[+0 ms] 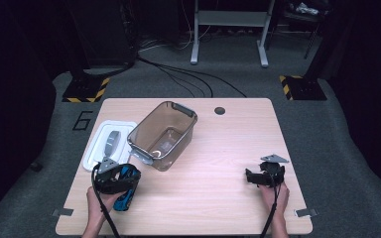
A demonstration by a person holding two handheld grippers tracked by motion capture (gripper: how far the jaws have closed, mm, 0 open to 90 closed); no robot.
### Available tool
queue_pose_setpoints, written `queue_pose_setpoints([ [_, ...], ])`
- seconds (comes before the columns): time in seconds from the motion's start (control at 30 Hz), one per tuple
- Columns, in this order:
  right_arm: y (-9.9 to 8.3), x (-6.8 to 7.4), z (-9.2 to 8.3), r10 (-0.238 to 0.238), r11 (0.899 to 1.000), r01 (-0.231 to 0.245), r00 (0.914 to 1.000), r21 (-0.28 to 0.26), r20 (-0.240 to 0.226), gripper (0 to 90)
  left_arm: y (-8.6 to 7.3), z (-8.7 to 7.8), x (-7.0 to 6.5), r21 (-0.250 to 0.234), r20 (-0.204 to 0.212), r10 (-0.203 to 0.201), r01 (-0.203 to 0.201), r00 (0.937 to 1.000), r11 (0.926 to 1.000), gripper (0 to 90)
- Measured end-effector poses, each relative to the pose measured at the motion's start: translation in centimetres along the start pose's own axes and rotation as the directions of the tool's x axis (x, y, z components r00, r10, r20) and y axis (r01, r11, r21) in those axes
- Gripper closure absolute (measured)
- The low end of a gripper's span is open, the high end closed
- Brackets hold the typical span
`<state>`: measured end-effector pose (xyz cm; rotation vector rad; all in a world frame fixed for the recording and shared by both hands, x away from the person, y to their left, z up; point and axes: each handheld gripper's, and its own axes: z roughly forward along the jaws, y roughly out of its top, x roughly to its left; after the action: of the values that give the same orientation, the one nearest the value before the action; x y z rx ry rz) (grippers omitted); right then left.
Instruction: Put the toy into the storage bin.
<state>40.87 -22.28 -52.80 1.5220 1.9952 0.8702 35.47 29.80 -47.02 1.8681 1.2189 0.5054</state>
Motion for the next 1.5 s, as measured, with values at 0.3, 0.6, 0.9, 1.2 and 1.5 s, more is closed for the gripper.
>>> queue_pose_setpoints([
  [0.3,0.0,0.0,0.0,0.001,1.000,-0.001,1.0000,0.000,0.000,7.1,0.6,-1.4,-0.1,-0.048,0.000,0.007,-0.007,1.0000,0.9988,25.4],
  [0.6,0.0,0.0,0.0,0.001,1.000,-0.001,1.0000,0.000,0.000,7.1,1.3,-2.3,0.0,-0.089,-0.012,0.006,-0.007,0.9999,0.9960,25.4],
  [0.9,0.0,0.0,0.0,-0.002,1.000,0.002,1.0000,-0.002,0.000,7.1,2.2,-3.2,0.4,-0.104,-0.014,0.010,-0.011,0.9999,0.9946,25.3],
  [1.2,0.0,0.0,0.0,-0.001,1.000,0.001,1.0000,-0.001,0.000,7.2,3.1,-4.0,0.8,-0.114,-0.028,0.018,-0.021,0.9995,0.9932,25.3],
  [1.5,0.0,0.0,0.0,-0.002,1.000,0.002,1.0000,-0.002,0.000,7.2,4.5,-5.0,0.8,-0.136,-0.034,0.037,-0.042,0.9987,0.9898,25.3],
])
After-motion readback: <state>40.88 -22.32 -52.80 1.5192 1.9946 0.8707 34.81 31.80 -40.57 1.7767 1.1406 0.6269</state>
